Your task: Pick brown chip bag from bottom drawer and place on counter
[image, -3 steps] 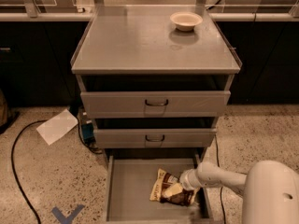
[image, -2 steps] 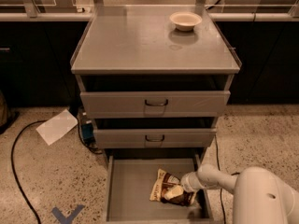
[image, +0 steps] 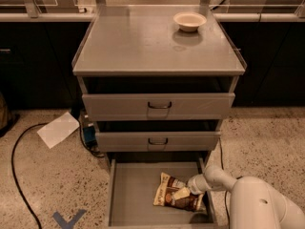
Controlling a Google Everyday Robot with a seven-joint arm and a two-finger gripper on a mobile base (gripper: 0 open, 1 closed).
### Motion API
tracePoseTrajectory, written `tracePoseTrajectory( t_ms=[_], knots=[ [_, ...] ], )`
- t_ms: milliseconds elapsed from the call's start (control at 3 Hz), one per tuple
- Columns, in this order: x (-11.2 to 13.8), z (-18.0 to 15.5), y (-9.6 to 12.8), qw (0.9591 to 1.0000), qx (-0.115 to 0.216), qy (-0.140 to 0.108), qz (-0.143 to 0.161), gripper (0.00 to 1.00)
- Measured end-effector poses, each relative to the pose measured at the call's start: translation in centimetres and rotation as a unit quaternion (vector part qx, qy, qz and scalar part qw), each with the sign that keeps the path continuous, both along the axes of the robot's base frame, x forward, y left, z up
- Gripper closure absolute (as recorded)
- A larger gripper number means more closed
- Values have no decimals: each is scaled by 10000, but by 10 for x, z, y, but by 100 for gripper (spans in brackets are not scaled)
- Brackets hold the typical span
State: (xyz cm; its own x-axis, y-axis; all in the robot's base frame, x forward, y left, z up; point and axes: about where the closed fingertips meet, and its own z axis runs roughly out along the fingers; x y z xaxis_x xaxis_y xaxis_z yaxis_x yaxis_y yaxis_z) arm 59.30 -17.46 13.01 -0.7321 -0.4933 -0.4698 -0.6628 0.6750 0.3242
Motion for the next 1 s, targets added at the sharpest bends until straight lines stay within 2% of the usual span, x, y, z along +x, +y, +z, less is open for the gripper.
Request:
tracePoseTrajectory(
  t_ms=[667, 1000],
  knots=[
    [0, 0, 0, 10000, 0, 0, 0, 65],
    [-7, 20, 8, 10000, 11, -35, 62, 89]
  ],
)
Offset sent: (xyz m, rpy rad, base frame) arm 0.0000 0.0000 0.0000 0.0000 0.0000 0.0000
